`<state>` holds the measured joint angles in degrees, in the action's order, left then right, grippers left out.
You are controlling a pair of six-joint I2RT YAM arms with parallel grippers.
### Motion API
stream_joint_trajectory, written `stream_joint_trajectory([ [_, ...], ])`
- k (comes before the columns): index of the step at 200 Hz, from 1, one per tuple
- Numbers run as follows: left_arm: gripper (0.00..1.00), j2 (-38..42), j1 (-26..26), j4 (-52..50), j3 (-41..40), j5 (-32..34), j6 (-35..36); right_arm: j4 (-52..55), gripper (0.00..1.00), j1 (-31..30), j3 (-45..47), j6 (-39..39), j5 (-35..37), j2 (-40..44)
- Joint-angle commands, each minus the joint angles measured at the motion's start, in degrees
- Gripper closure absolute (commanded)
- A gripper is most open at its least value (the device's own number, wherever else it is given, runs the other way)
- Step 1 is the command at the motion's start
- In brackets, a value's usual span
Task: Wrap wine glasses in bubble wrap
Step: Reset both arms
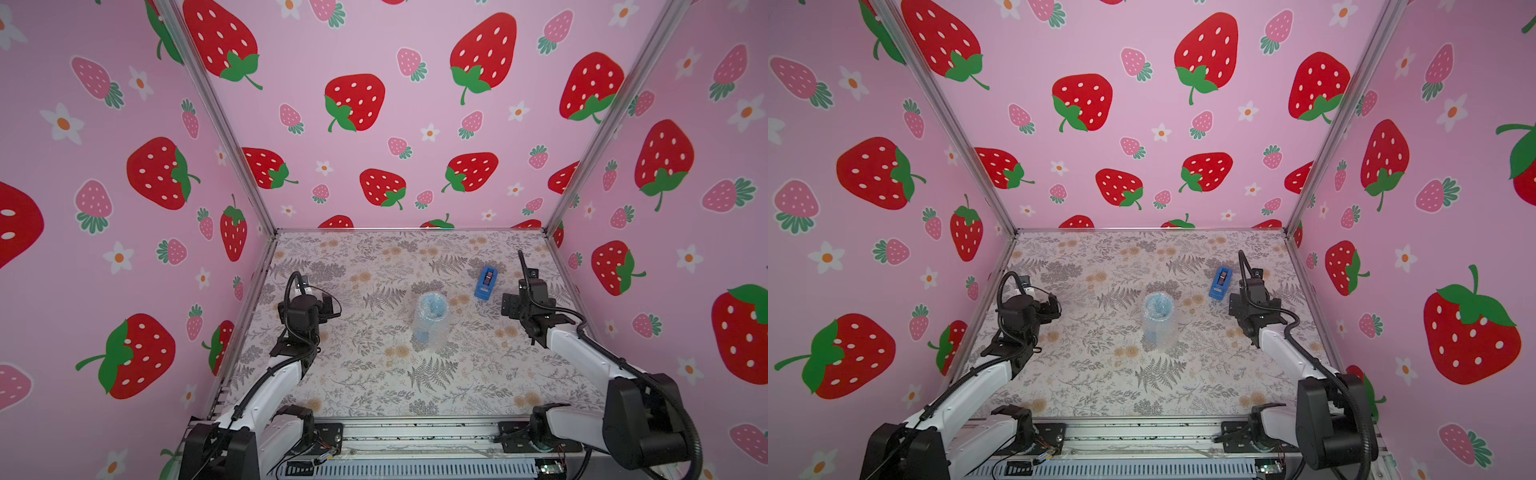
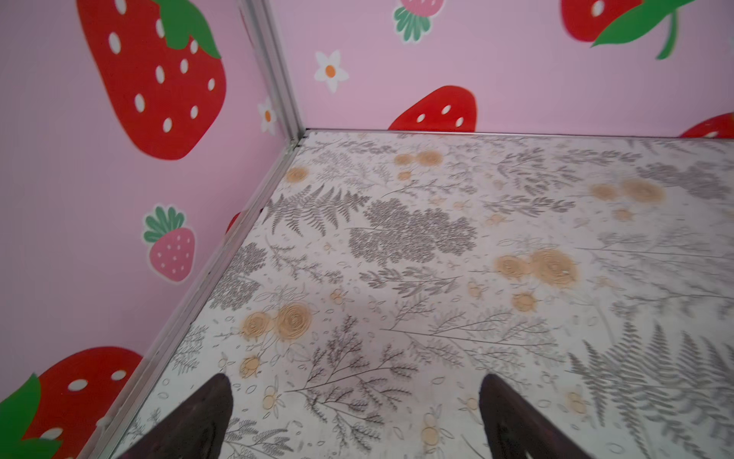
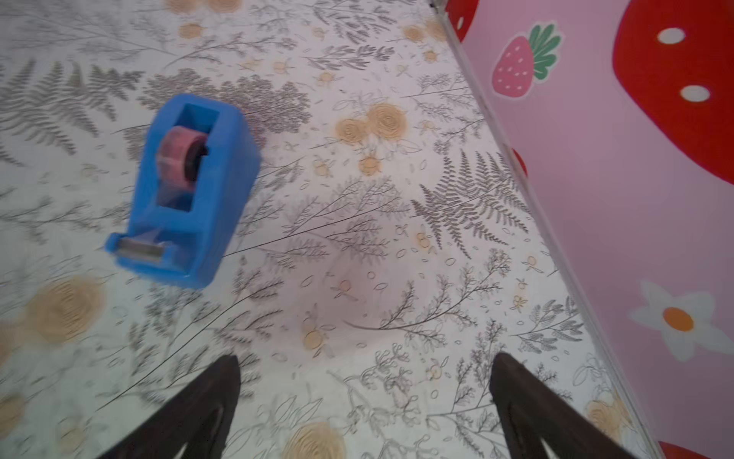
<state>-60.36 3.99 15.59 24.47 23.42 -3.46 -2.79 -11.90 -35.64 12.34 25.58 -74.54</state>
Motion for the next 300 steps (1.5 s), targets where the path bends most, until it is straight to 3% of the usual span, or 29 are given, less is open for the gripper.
stream_joint_trajectory([
  [1, 0.01, -3.2, -4.2, 10.3, -1.3, -2.4, -3.1, -19.1, 0.01, 1.9, 1.1, -6.6, 3.3, -3.5],
  [36, 0.01, -10.5, -8.4, 18.2, -1.7, -11.5, -5.6, -26.1, 0.01, 5.2, 1.0, -9.9, -3.7, -6.1],
  [51, 0.01, -13.9, -8.3, 24.7, -2.9, -15.4, -5.4, -24.2, 0.01, 6.0, 0.8, -9.7, -4.0, -5.7],
  [98, 0.01, -22.6, -7.8, 35.3, -5.2, -16.6, -4.6, -23.2, 0.01, 7.8, 5.5, -10.4, -8.2, -1.6],
  [132, 0.01, -28.1, -5.8, 34.8, -1.9, -16.0, -2.4, -36.7, 0.01, 8.3, 11.1, -14.1, -11.7, -5.6],
  [155, 0.01, -28.1, -4.5, 31.9, -0.4, -13.9, -1.5, -43.2, 0.01, 9.4, 11.7, -15.2, -19.4, -11.2],
  [174, 0.01, -28.0, -4.1, 31.1, -0.1, -13.2, -1.2, -46.5, 0.01, 9.6, 10.9, -15.2, -20.3, -16.4],
  [188, 0.01, -28.0, -4.1, 31.1, -0.2, -13.1, -1.2, -42.5, 0.01, 10.4, 9.9, -14.3, -20.2, -15.3],
  [300, 0.01, -28.2, -3.3, 29.5, 0.8, -13.2, 0.1, -42.8, 0.01, 11.0, 9.8, -13.7, -20.4, -15.6],
])
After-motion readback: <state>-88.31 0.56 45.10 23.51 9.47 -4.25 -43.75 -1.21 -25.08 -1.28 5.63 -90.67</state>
